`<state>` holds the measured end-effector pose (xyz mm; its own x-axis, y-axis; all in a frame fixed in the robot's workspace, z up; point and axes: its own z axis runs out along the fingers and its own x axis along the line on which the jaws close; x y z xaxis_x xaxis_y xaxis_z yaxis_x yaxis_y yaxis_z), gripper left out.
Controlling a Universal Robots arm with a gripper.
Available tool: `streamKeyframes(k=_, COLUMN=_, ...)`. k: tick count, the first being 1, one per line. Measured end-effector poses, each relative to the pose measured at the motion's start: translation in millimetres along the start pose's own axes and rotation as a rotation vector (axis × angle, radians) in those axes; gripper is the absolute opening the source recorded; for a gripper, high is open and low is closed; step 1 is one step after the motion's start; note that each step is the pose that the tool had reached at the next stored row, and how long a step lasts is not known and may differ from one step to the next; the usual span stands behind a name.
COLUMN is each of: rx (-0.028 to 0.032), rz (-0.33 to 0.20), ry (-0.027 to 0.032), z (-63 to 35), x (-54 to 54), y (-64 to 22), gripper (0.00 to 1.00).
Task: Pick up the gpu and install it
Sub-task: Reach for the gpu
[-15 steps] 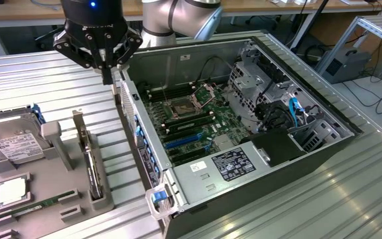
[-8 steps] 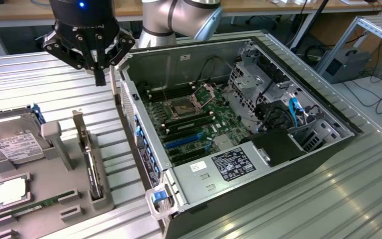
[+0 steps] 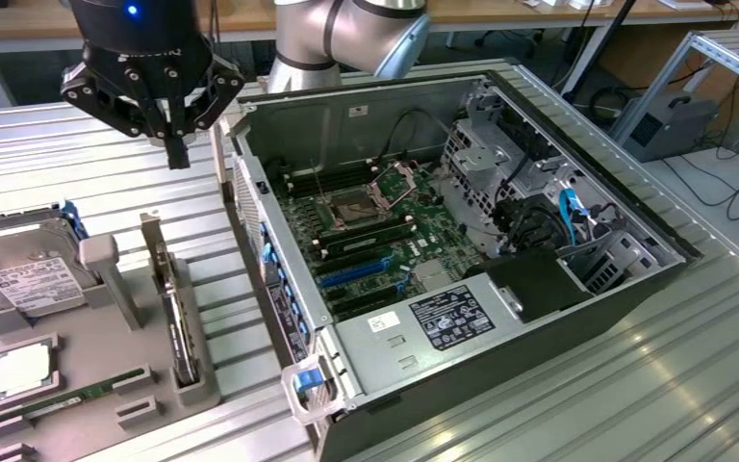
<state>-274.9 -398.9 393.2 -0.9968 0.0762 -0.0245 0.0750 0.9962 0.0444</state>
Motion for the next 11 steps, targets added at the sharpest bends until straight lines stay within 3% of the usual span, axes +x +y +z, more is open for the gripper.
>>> streamKeyframes(k=11, rx=-0.0001, rz=0.0, ry=0.0, z=-0.5, x=20.8, y=-1.6, gripper=0.11)
